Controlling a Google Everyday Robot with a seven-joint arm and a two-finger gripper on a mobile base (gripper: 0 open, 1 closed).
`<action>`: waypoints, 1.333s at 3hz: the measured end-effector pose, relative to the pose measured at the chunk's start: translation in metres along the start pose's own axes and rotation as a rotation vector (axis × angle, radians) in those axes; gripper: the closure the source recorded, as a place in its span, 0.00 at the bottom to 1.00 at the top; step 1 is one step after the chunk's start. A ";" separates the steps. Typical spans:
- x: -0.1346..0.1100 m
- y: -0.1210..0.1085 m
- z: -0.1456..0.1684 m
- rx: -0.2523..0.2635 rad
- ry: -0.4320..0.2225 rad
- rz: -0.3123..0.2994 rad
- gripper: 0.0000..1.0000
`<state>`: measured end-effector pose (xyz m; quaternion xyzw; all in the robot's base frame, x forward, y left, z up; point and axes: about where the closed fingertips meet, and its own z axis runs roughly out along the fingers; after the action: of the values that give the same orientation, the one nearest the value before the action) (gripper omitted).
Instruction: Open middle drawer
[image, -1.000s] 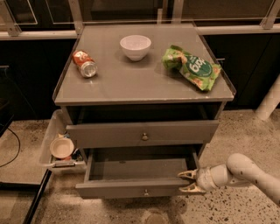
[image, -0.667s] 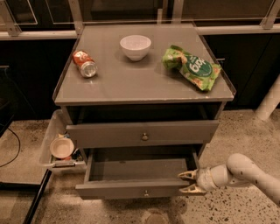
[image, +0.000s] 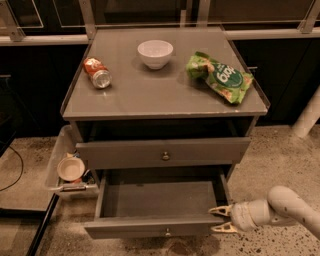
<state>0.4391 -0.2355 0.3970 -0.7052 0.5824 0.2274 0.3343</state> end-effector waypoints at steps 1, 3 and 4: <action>-0.004 0.013 -0.007 -0.001 0.004 -0.007 0.86; -0.004 0.013 -0.007 -0.001 0.004 -0.007 0.62; -0.004 0.013 -0.007 -0.001 0.004 -0.007 0.38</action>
Offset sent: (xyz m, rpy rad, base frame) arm -0.0148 -0.0036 0.0051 -0.0048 -0.0046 0.0043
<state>0.4248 -0.2389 0.4021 -0.7078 0.5806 0.2252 0.3335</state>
